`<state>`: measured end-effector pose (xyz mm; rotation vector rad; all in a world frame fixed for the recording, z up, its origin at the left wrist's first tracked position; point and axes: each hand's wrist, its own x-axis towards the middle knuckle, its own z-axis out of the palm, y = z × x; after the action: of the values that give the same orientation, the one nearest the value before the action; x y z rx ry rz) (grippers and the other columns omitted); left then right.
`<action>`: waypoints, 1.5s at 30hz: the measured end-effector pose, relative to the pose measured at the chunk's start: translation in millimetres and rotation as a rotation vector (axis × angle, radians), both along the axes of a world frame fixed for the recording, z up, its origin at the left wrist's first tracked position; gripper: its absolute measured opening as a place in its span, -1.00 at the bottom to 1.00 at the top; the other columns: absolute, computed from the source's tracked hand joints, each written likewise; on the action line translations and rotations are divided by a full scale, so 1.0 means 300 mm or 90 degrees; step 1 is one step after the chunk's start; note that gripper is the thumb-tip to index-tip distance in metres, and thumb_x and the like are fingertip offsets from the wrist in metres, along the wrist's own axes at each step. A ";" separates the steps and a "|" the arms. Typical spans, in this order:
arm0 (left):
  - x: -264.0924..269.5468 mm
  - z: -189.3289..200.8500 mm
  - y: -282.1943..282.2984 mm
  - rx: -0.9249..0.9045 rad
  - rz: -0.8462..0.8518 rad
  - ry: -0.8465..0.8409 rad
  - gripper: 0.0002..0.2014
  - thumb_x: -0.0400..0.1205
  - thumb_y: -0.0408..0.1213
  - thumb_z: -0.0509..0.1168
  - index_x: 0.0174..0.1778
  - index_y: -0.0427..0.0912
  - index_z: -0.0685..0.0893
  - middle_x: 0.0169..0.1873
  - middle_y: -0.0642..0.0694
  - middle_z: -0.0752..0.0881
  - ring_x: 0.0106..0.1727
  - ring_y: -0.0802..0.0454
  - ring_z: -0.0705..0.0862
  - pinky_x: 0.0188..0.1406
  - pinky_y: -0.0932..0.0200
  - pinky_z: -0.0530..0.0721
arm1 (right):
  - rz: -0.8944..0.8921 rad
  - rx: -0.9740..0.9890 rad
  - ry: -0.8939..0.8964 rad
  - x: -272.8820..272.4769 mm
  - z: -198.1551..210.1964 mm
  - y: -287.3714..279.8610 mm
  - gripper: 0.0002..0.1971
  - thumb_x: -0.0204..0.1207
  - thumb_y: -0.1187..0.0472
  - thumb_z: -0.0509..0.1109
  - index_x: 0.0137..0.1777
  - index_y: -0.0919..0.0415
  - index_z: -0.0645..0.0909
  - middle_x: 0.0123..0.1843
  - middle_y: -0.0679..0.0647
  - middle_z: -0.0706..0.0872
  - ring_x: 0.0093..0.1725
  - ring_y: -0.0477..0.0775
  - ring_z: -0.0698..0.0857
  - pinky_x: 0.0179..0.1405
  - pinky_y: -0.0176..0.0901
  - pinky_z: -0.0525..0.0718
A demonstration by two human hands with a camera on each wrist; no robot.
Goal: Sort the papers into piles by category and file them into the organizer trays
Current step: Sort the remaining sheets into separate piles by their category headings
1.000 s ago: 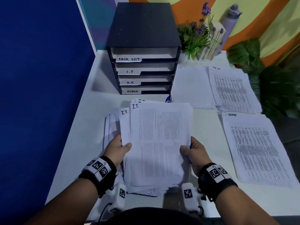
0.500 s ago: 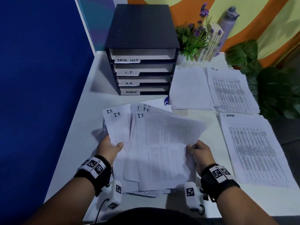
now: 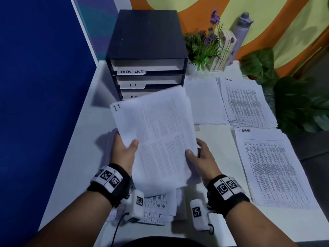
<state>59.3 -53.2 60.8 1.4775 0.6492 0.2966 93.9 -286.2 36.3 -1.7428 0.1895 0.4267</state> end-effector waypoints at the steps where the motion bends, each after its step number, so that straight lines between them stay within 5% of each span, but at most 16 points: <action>1: 0.025 0.012 0.002 -0.039 0.010 -0.022 -0.61 0.63 -0.58 0.25 0.34 -0.17 0.50 0.19 -0.09 0.72 0.21 -0.04 0.70 0.26 -0.11 0.63 | 0.007 0.001 0.015 0.006 -0.003 -0.012 -0.71 0.58 0.25 0.38 0.28 0.10 0.52 0.04 -0.02 0.80 0.03 0.03 0.78 0.07 0.03 0.76; 3: 0.060 0.023 -0.003 -0.077 -0.021 -0.051 -0.63 0.65 -0.60 0.22 0.34 -0.22 0.46 0.14 -0.09 0.72 0.13 0.08 0.73 0.21 0.00 0.66 | -0.027 -0.042 -0.002 0.027 -0.018 -0.046 -0.87 0.59 0.37 0.32 -0.03 0.11 0.58 -0.32 -0.05 0.76 -0.35 0.02 0.74 -0.28 -0.06 0.73; 6: 0.083 -0.030 0.009 0.060 -0.158 0.036 -0.53 0.67 -0.50 0.25 0.49 -0.16 0.36 0.29 -0.09 0.62 0.18 0.20 0.66 0.23 0.20 0.58 | -0.170 -0.138 -0.016 0.089 -0.048 -0.160 -0.88 0.59 0.41 0.29 -0.09 0.17 0.53 -0.28 0.18 0.68 -0.38 0.11 0.62 -0.27 -0.08 0.65; 9: 0.083 -0.126 0.052 0.332 -0.257 0.269 -0.33 0.61 -0.24 0.38 0.62 0.02 0.26 0.59 -0.09 0.30 0.54 -0.08 0.39 0.53 0.00 0.38 | -0.279 -0.192 -0.024 0.155 -0.077 -0.322 -0.87 0.54 0.40 0.28 -0.01 0.21 0.59 -0.17 0.29 0.71 -0.24 0.18 0.66 -0.11 0.01 0.67; 11: 0.072 -0.163 0.062 0.470 -0.311 0.398 -0.19 0.55 -0.09 0.43 0.66 0.12 0.14 0.68 -0.05 0.08 0.66 -0.11 0.17 0.60 -0.20 0.26 | -0.319 -0.154 -0.007 0.206 -0.087 -0.404 -0.84 0.52 0.40 0.26 -0.05 0.14 0.57 -0.27 0.20 0.63 -0.26 0.19 0.63 -0.24 0.00 0.62; 13: 0.059 -0.186 0.055 0.531 -0.354 0.476 -0.09 0.50 -0.01 0.46 0.66 0.21 0.03 0.70 0.04 -0.10 0.71 -0.11 -0.08 0.58 -0.40 0.15 | -0.358 -0.120 0.017 0.278 -0.096 -0.455 -0.83 0.48 0.37 0.27 -0.17 0.06 0.51 -0.33 0.09 0.53 -0.28 0.13 0.57 -0.33 -0.10 0.54; 16: 0.052 -0.214 0.052 0.539 -0.373 0.517 -0.06 0.49 0.00 0.47 0.67 0.24 0.00 0.70 0.09 -0.21 0.71 -0.10 -0.21 0.56 -0.47 0.06 | -0.337 -0.161 0.000 0.403 -0.090 -0.460 -0.88 0.44 0.26 0.32 -0.13 -0.01 0.53 -0.14 0.10 0.57 -0.12 0.16 0.62 -0.16 -0.01 0.64; 21: 0.058 -0.225 0.050 0.567 -0.381 0.533 -0.08 0.51 0.04 0.45 0.67 0.22 0.01 0.70 0.06 -0.20 0.70 -0.11 -0.20 0.54 -0.47 0.10 | -0.287 -0.231 -0.070 0.570 -0.083 -0.393 -0.85 0.38 0.17 0.33 -0.08 0.11 0.48 -0.15 0.21 0.60 -0.11 0.29 0.68 -0.03 0.14 0.68; 24: 0.058 -0.228 0.050 0.561 -0.382 0.538 -0.08 0.52 0.03 0.45 0.67 0.22 -0.01 0.70 0.06 -0.21 0.70 -0.10 -0.22 0.54 -0.47 0.08 | -0.274 -0.164 -0.073 0.627 -0.067 -0.341 -0.50 0.50 0.19 0.34 0.47 0.07 0.44 0.25 0.05 0.58 0.20 0.14 0.64 0.29 0.04 0.62; 26: 0.056 -0.232 0.052 0.560 -0.381 0.538 -0.09 0.52 0.03 0.45 0.67 0.23 0.00 0.70 0.06 -0.21 0.70 -0.10 -0.22 0.55 -0.47 0.07 | -0.278 -0.199 -0.117 0.643 -0.049 -0.323 -0.43 0.59 0.34 0.28 0.60 0.12 0.30 0.42 0.09 0.48 0.27 0.10 0.58 0.36 -0.02 0.55; 30: 0.053 -0.243 0.059 0.562 -0.378 0.533 -0.10 0.52 0.06 0.43 0.67 0.25 -0.01 0.69 0.09 -0.22 0.70 -0.07 -0.23 0.56 -0.45 0.06 | -0.261 -0.311 -0.097 0.599 -0.076 -0.300 -0.62 0.46 0.48 0.24 0.24 0.23 0.60 0.27 0.27 0.57 0.00 0.19 0.64 0.09 -0.10 0.59; 34: 0.045 -0.242 0.066 0.571 -0.368 0.516 -0.10 0.49 0.11 0.44 0.65 0.27 0.03 0.70 0.10 -0.18 0.71 -0.07 -0.18 0.56 -0.42 0.11 | -0.158 -0.258 0.069 0.522 -0.212 -0.246 -0.85 0.23 0.18 0.39 -0.18 0.05 0.65 -0.05 0.19 0.81 0.03 0.28 0.78 0.16 0.24 0.72; 38: 0.021 -0.232 0.092 0.552 -0.316 0.509 -0.07 0.44 0.21 0.44 0.65 0.25 0.06 0.70 0.05 -0.13 0.70 -0.07 -0.04 0.55 -0.32 0.20 | -0.074 -0.270 -0.002 0.535 -0.211 -0.164 -0.74 0.44 0.38 0.33 0.06 0.11 0.68 -0.03 0.03 0.69 0.05 0.04 0.63 0.25 -0.09 0.58; 41: -0.019 -0.232 0.115 0.516 -0.241 0.518 -0.16 0.51 0.16 0.39 0.65 0.19 0.11 0.70 0.04 -0.04 0.67 -0.13 0.05 0.53 -0.33 0.23 | -0.018 -0.283 -0.044 0.554 -0.184 -0.122 -0.83 0.46 0.41 0.25 -0.18 0.15 0.60 -0.24 0.09 0.60 -0.13 0.10 0.57 -0.04 -0.11 0.52; 45: -0.082 -0.232 0.161 0.489 -0.181 0.525 -0.22 0.54 -0.01 0.42 0.64 0.01 0.22 0.62 -0.16 0.19 0.58 -0.25 0.26 0.56 -0.21 0.30 | 0.002 -0.284 -0.015 0.497 -0.167 -0.090 -0.71 0.58 0.27 0.33 0.23 0.39 0.65 0.12 0.26 0.75 0.17 0.26 0.68 0.32 0.11 0.59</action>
<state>34.6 -4.8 -8.8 2.4359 1.0177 -0.3639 243.1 -313.3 -13.7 -2.1840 0.2802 0.3849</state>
